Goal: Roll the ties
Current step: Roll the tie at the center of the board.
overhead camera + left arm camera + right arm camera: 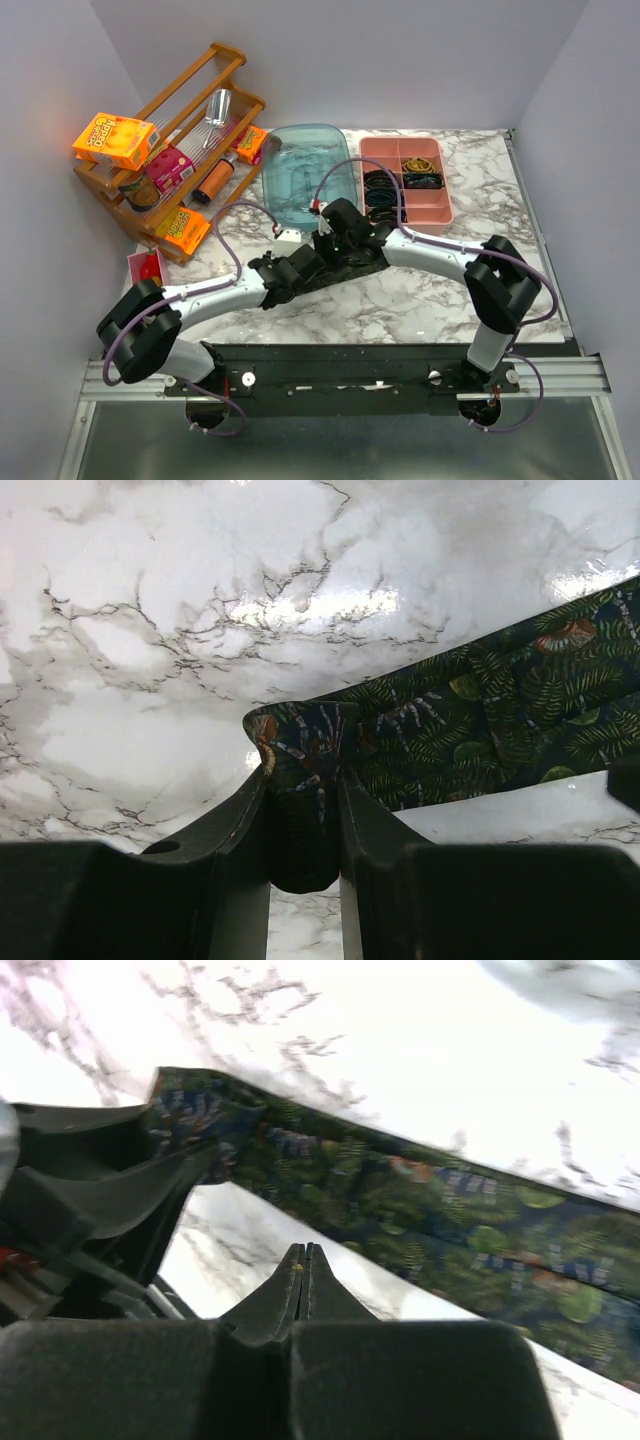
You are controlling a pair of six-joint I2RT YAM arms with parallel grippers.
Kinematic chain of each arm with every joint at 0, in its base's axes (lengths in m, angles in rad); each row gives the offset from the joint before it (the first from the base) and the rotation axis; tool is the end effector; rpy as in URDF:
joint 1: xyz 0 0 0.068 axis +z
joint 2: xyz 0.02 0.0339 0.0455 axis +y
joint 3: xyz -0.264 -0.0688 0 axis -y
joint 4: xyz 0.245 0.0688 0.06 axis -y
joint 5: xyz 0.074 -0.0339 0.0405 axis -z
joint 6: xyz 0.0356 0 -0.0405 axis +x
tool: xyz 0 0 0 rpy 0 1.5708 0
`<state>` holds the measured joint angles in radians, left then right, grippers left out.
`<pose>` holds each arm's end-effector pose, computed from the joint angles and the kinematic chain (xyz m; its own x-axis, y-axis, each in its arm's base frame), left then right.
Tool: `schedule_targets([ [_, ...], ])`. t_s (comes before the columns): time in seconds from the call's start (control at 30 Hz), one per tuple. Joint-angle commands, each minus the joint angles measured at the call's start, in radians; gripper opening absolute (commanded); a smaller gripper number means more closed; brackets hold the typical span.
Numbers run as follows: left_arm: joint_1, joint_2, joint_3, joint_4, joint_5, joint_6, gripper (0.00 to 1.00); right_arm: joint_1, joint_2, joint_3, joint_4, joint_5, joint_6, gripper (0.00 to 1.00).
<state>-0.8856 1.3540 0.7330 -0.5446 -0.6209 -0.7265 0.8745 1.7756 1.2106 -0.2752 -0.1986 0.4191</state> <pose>0.1666 -0.1711 0.1829 -0.7567 0.0721 -0.6498 -0.0240 0.9902 0.1378 0.2418 0.3002 0.2104 -0.7768 -0.3072 -0.5498 -0.5698 0.7146 0.4058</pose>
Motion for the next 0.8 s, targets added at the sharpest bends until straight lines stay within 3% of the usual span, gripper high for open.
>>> schedule_targets([
  [0.0, -0.019, 0.074, 0.068, -0.093, -0.089, -0.033, 0.00, -0.061, -0.007, -0.075, -0.010, 0.041, 0.007, 0.02],
  [0.43, -0.104, 0.325, 0.267, -0.232, -0.135, -0.037, 0.00, -0.223, -0.073, -0.195, 0.004, 0.044, -0.036, 0.02],
  [0.53, -0.137, 0.399, 0.339, -0.294, -0.160, -0.050, 0.11, -0.224, -0.068, -0.197, 0.005, 0.033, -0.036, 0.02],
  [0.57, -0.148, 0.419, 0.357, -0.310, -0.178, -0.057, 0.22, -0.224, -0.065, -0.198, 0.007, 0.031, -0.036, 0.02],
  [0.63, -0.174, 0.464, 0.408, -0.348, -0.195, -0.066, 0.34, -0.224, -0.064, -0.201, 0.013, 0.025, -0.036, 0.02],
  [0.67, -0.182, 0.474, 0.422, -0.357, -0.206, -0.070, 0.44, -0.224, -0.064, -0.203, 0.013, 0.025, -0.037, 0.02],
  [0.77, -0.197, 0.497, 0.460, -0.382, -0.212, -0.086, 0.62, -0.224, -0.067, -0.204, 0.011, 0.024, -0.039, 0.02],
])
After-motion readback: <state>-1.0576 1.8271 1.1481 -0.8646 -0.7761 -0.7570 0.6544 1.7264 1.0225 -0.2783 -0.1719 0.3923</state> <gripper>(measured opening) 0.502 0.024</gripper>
